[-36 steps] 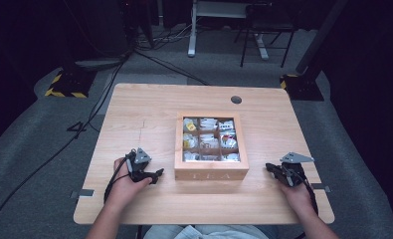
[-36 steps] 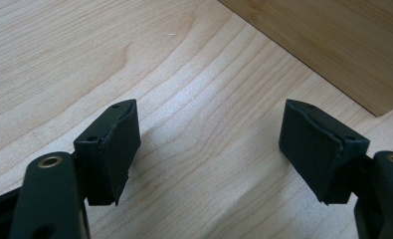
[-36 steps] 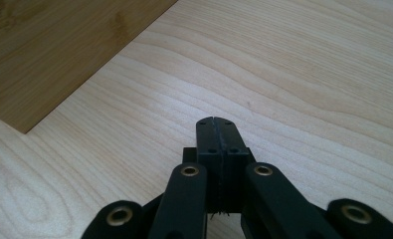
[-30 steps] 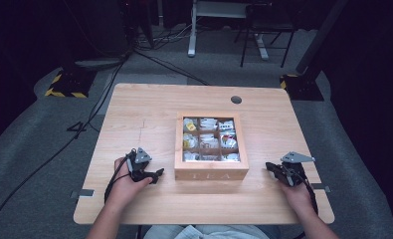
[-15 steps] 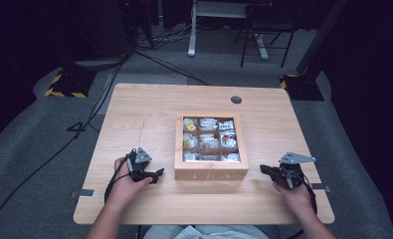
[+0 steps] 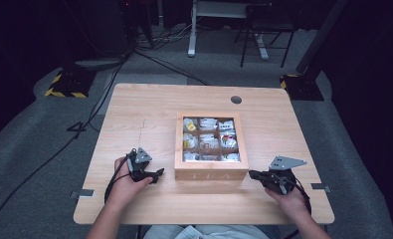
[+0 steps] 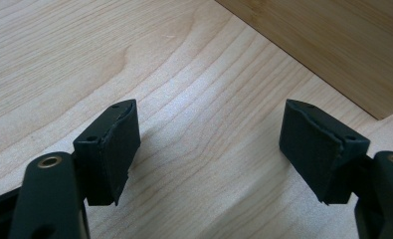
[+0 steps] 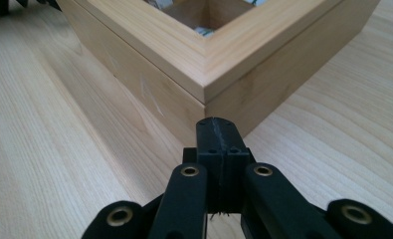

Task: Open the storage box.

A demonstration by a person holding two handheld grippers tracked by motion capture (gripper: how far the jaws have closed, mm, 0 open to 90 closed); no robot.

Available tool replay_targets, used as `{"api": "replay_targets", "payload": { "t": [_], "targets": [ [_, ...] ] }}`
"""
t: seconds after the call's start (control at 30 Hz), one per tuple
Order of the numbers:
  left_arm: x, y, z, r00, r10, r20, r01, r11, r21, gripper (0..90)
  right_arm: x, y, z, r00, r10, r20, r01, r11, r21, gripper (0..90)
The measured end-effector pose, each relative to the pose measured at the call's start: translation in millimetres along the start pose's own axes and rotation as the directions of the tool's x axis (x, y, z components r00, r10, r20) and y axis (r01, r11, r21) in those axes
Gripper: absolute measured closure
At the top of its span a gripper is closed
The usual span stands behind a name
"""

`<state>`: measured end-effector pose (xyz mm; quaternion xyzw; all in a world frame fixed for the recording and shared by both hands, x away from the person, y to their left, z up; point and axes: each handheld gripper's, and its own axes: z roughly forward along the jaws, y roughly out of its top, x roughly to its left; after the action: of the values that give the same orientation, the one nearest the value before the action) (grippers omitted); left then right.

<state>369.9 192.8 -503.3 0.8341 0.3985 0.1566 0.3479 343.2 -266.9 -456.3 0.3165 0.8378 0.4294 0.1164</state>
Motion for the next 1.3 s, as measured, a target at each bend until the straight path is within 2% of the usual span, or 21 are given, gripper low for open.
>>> {"api": "replay_targets", "payload": {
  "t": [0.2,1.0,1.3],
  "targets": [
    [0.0,0.0,0.0,1.0,0.0,0.001,0.0,1.0,0.0,24.6,0.7,1.5,-2.1,0.9998,0.015,-0.014,-0.016,0.999,-0.03,89.8],
    [0.0,0.0,0.0,1.0,0.001,0.0,-0.001,1.0,0.0,24.6,1.4,2.3,-4.0,0.9995,0.025,-0.021,-0.026,0.999,-0.044,89.8],
    [0.0,0.0,0.0,1.0,0.001,0.0,-0.001,1.0,0.0,24.7,0.5,8.7,-8.2,0.9973,0.062,-0.039,-0.065,0.995,-0.071,89.9]
  ]
}}
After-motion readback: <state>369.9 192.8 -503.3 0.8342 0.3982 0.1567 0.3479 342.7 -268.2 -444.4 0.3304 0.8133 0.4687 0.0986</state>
